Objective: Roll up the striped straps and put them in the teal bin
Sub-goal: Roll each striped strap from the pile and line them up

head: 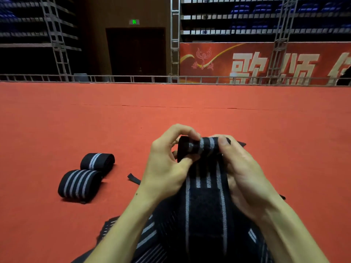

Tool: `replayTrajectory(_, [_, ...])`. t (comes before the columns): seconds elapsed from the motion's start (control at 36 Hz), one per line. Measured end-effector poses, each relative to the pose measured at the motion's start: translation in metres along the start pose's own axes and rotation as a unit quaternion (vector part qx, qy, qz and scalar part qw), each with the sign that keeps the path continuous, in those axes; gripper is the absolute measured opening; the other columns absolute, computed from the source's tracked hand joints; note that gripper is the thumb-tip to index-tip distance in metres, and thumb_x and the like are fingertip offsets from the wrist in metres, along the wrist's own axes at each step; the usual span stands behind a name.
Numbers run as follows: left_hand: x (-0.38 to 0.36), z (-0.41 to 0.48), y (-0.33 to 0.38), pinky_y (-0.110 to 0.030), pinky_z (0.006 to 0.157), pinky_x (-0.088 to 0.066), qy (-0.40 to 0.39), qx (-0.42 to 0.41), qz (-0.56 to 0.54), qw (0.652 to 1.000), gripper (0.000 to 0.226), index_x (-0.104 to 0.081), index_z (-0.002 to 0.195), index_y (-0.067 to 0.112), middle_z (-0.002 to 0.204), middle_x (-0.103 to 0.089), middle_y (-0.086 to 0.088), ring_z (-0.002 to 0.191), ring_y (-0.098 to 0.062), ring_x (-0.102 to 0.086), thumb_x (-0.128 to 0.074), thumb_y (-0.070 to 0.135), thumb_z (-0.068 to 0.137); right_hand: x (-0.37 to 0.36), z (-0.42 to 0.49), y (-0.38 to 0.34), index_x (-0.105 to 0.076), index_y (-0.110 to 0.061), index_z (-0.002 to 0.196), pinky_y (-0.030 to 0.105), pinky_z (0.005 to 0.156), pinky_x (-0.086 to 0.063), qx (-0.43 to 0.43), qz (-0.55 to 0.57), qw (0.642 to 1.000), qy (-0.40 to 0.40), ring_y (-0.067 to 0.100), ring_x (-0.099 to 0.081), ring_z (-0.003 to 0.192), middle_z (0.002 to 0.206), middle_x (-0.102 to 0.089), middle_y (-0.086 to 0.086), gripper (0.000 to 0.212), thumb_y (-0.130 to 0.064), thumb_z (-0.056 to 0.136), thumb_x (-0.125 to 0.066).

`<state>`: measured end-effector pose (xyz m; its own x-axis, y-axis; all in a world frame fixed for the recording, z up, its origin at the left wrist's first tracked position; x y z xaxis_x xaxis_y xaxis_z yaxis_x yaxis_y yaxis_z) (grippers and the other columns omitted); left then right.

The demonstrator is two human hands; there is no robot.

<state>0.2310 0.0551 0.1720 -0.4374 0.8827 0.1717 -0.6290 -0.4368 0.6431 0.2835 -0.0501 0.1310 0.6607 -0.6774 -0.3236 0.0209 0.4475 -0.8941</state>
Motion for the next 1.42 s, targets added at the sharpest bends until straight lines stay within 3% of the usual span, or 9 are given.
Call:
replayTrajectory(0.17, [-0.001, -0.002, 0.005, -0.019, 0.076, -0.047, 0.014, -0.024, -0.021, 0.999, 0.037, -0.058, 0.088, 0.020, 0.097, -0.064, 0.006, 0.093, -0.012, -0.062, -0.065, -0.014, 0.074, 0.002, 0.001, -0.010, -0.062, -0.016, 0.102, 0.036, 0.073, -0.058, 0.066, -0.066, 0.996, 0.015, 0.022, -0.066, 0.082, 0.091, -0.067, 0.013, 0.024, -0.028, 0.082, -0.063])
replayTrajectory(0.28, [-0.007, -0.001, 0.002, -0.028, 0.081, -0.048, -0.016, -0.004, -0.026, 1.000, 0.037, -0.056, 0.092, 0.019, 0.100, -0.063, 0.003, 0.093, -0.012, -0.061, -0.063, -0.013, 0.075, 0.002, -0.001, -0.015, -0.060, -0.012, 0.105, 0.028, 0.066, -0.056, 0.074, -0.072, 0.995, 0.014, 0.017, -0.066, 0.078, 0.087, -0.067, 0.006, 0.028, -0.024, 0.081, -0.065])
replayTrajectory(0.42, [-0.017, -0.007, -0.015, -0.045, 0.081, -0.052, -0.080, 0.103, -0.113, 0.985, 0.035, -0.063, 0.102, 0.025, 0.097, -0.065, 0.001, 0.089, -0.019, -0.060, -0.067, 0.008, 0.072, 0.010, 0.002, -0.005, -0.063, -0.022, 0.098, 0.039, 0.070, -0.054, 0.044, -0.064, 0.997, 0.023, 0.026, -0.064, 0.080, 0.091, -0.067, 0.014, 0.024, -0.014, 0.075, -0.066])
replayTrajectory(0.56, [-0.020, -0.010, -0.036, -0.044, 0.092, -0.049, -0.073, 0.192, -0.123, 0.971, 0.035, -0.062, 0.106, 0.035, 0.103, -0.065, 0.005, 0.094, -0.015, -0.059, -0.064, 0.048, 0.074, 0.010, 0.003, -0.003, -0.060, -0.021, 0.101, 0.036, 0.067, -0.054, 0.040, -0.044, 0.998, 0.018, 0.023, -0.063, 0.075, 0.084, -0.067, 0.011, 0.034, 0.003, 0.077, -0.065])
replayTrajectory(0.69, [-0.031, -0.017, -0.041, -0.044, 0.097, -0.052, -0.132, 0.234, -0.087, 0.959, 0.030, -0.049, 0.115, 0.041, 0.115, -0.066, -0.007, 0.103, -0.017, -0.065, -0.049, 0.049, 0.086, 0.011, 0.002, -0.008, -0.053, -0.021, 0.114, 0.025, 0.061, -0.055, 0.059, -0.061, 0.996, 0.025, 0.014, -0.062, 0.069, 0.078, -0.067, 0.002, 0.049, 0.018, 0.084, -0.056])
replayTrajectory(0.97, [-0.028, -0.017, -0.040, -0.037, 0.087, -0.053, -0.141, 0.232, -0.064, 0.960, 0.033, -0.040, 0.114, 0.039, 0.097, -0.061, 0.010, 0.086, -0.005, -0.060, -0.053, 0.043, 0.084, 0.004, 0.002, 0.001, -0.048, -0.025, 0.114, 0.030, 0.071, -0.055, 0.042, -0.146, 0.988, -0.020, 0.012, -0.064, 0.080, 0.090, -0.068, -0.005, 0.040, -0.002, 0.084, -0.063])
replayTrajectory(1.08, [-0.022, -0.014, -0.039, -0.028, 0.076, -0.055, -0.100, 0.237, -0.133, 0.957, 0.032, -0.044, 0.121, 0.029, 0.095, -0.066, 0.007, 0.084, -0.006, -0.064, -0.061, 0.018, 0.097, 0.013, 0.003, -0.007, -0.055, -0.021, 0.109, 0.025, 0.064, -0.054, 0.074, -0.130, 0.988, 0.024, 0.013, -0.065, 0.076, 0.087, -0.070, 0.001, 0.040, 0.007, 0.084, -0.068])
replayTrajectory(1.25, [-0.032, -0.012, -0.022, -0.031, 0.089, -0.051, -0.132, 0.166, -0.094, 0.973, 0.038, -0.042, 0.122, 0.031, 0.096, -0.059, 0.010, 0.091, -0.005, -0.057, -0.054, 0.027, 0.086, 0.017, 0.003, -0.004, -0.052, -0.026, 0.098, 0.025, 0.058, -0.052, 0.044, -0.102, 0.993, 0.044, 0.011, -0.061, 0.065, 0.072, -0.066, -0.003, 0.031, -0.051, 0.084, -0.065])
replayTrajectory(1.42, [-0.033, -0.015, -0.031, -0.018, 0.073, -0.050, -0.128, 0.194, -0.116, 0.966, 0.032, -0.037, 0.117, 0.037, 0.083, -0.060, 0.019, 0.080, 0.001, -0.058, -0.051, 0.026, 0.091, 0.013, 0.004, -0.001, -0.042, -0.031, 0.103, 0.036, 0.065, -0.047, 0.061, -0.174, 0.982, 0.039, 0.019, -0.051, 0.068, 0.072, -0.056, 0.007, 0.034, -0.054, 0.080, -0.051])
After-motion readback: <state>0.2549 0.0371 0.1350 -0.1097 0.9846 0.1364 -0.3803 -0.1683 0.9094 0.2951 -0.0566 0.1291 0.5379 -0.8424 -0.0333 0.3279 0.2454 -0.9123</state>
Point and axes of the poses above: each hand's wrist, its own z-axis towards the middle knuckle, its own x-axis out of the back of the hand, y = z × x, the point moved 10 cm from there along z, towards the middle knuckle
